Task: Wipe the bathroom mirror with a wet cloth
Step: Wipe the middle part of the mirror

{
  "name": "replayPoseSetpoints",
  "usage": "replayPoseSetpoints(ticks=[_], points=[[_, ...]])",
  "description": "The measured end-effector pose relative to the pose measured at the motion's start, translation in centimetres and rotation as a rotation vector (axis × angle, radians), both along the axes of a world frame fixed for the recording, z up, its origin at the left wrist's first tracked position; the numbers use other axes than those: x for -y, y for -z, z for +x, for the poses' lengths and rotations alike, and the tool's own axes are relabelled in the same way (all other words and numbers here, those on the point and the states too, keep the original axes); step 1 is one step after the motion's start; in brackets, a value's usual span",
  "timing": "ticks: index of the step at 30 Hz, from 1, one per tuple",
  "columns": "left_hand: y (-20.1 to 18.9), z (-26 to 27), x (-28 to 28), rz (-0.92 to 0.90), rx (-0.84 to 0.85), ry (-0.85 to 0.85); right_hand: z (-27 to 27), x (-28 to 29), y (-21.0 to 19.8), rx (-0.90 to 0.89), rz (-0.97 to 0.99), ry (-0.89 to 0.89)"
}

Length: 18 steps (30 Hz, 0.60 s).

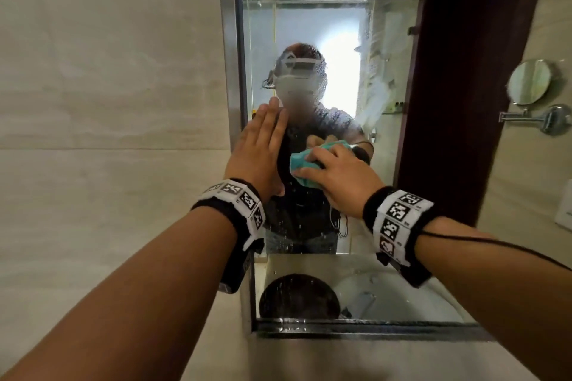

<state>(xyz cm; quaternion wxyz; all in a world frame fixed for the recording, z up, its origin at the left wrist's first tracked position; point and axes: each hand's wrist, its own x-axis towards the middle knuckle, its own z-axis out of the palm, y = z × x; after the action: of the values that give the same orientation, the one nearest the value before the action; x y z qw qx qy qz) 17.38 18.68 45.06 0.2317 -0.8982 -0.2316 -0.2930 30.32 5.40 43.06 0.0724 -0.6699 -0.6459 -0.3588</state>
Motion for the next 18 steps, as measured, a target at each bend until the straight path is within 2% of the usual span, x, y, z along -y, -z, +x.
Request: replayPoseSetpoints(ticks=[2,4,6,8,11,13,14,16,18], points=[[0.1,0.2,0.0,0.010,0.001,-0.023,0.1,-0.4,-2.8,-0.089,0.165,0.007],[0.3,0.3,-0.1,0.011,0.000,-0.031,0.1,-1.1,-5.8,-0.290,0.443,0.027],[0.4,0.3,-0.1,0.004,0.003,-0.033,-0.3,-1.7,-5.9,-0.402,0.582,0.041],[0.4,0.3,-0.1,-0.005,0.010,-0.023,-1.0,-1.8,-3.3,-0.350,0.480,0.060],[0.4,0.3,-0.1,0.010,0.013,-0.033,-1.0,-1.1,1.1,-0.047,0.112,0.026],[0.3,0.3,-0.1,0.009,0.018,-0.038,-0.3,-0.5,-0.5,0.024,0.042,0.004],[0.4,0.3,0.0,0.003,0.020,-0.036,-0.1,-0.5,-2.0,-0.020,0.101,0.009],[0.4,0.3,0.2,-0.009,0.026,-0.031,0.2,-1.1,-5.0,-0.221,0.371,0.027],[0.5,0.2,0.4,-0.009,0.039,-0.032,-0.4,-1.8,-5.4,-0.370,0.554,0.056]])
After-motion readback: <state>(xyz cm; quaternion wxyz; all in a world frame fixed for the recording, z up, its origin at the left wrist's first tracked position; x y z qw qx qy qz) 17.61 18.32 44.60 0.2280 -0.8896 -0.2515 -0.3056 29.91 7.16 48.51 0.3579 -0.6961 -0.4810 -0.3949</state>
